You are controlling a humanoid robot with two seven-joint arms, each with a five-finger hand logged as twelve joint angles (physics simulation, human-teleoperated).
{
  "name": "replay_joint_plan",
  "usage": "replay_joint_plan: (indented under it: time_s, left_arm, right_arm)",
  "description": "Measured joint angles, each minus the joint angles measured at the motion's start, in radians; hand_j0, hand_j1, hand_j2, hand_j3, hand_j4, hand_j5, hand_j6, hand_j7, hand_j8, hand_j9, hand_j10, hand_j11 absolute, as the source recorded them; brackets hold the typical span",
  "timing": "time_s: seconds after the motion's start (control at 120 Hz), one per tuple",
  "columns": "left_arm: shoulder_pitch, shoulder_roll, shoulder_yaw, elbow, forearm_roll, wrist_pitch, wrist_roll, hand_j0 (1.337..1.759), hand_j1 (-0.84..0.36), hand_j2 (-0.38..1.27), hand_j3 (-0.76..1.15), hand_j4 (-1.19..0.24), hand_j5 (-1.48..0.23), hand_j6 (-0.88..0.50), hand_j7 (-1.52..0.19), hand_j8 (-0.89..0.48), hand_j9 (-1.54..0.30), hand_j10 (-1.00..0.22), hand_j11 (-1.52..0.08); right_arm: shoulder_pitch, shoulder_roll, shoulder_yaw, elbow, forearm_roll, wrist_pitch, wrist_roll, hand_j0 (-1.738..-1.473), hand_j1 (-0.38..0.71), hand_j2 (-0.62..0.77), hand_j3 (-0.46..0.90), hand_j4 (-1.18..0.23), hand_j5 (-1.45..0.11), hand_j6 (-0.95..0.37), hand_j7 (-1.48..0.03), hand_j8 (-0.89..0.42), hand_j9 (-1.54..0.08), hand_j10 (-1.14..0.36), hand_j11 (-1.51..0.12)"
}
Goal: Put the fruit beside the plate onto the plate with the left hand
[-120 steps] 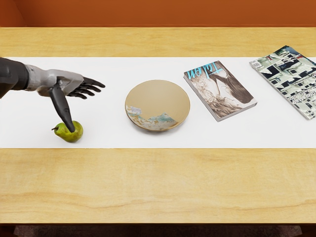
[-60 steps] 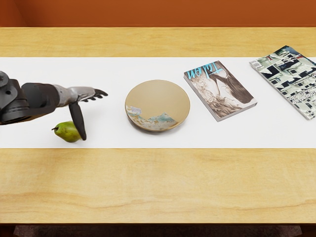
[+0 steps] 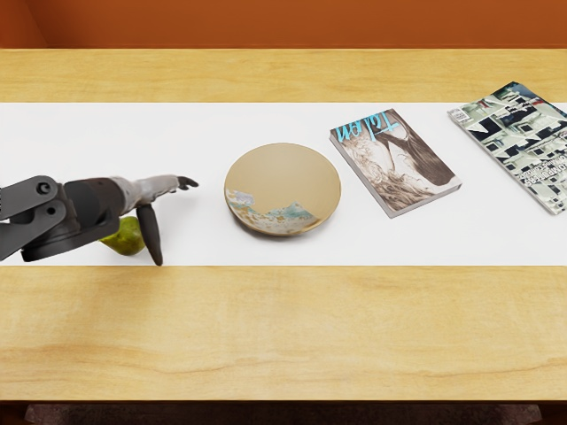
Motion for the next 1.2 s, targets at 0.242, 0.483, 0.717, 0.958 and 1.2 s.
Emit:
replay_joint_plan:
  time_s: [0.242,0.483,0.717,0.958,1.2]
  left_arm:
    - [0.009,-0.003,0.062,-0.002,0.047,0.091,0.0,1.658,0.25,0.02,0.0,-0.09,-0.11,-0.09,-0.11,-0.09,-0.11,-0.09,-0.11]
    - [0.029,0.036,0.078,-0.017,0.055,0.149,0.0,1.658,0.25,0.02,0.0,-0.09,-0.11,-0.09,-0.11,-0.09,-0.11,-0.09,-0.11]
    - [0.029,0.065,0.079,-0.034,0.056,0.174,0.0,1.658,0.25,0.02,0.0,-0.09,-0.11,-0.09,-0.11,-0.09,-0.11,-0.09,-0.11]
    - [0.029,0.065,0.079,-0.036,0.055,0.178,0.0,1.658,0.25,0.02,0.0,-0.09,-0.12,-0.09,-0.12,-0.09,-0.12,-0.09,-0.11]
    - [0.029,0.094,0.079,-0.048,0.054,0.192,0.0,1.658,0.22,0.02,0.0,-0.11,-0.14,-0.11,-0.14,-0.11,-0.14,-0.11,-0.14]
  right_arm:
    - [0.005,0.0,0.0,0.0,0.0,0.0,0.0,-1.658,-0.35,0.0,0.0,0.0,0.0,0.0,0.0,0.0,0.0,0.0,0.0]
    - [0.011,0.0,0.0,0.0,0.0,0.0,0.0,-1.658,-0.35,0.0,0.0,0.0,0.0,0.0,0.0,0.0,0.0,0.0,0.0]
    - [0.013,0.0,0.0,0.0,-0.001,0.0,0.0,-1.658,-0.35,0.0,0.0,0.0,0.0,0.0,0.0,0.0,0.0,0.0,0.0]
    - [0.018,0.0,0.0,0.001,0.0,0.0,0.0,-1.658,-0.35,0.0,0.0,0.0,0.0,0.0,0.0,0.0,0.0,0.0,0.0]
    - [0.02,0.0,0.0,0.0,-0.001,0.0,0.0,-1.658,-0.35,0.0,0.0,0.0,0.0,0.0,0.0,0.0,0.0,0.0,0.0]
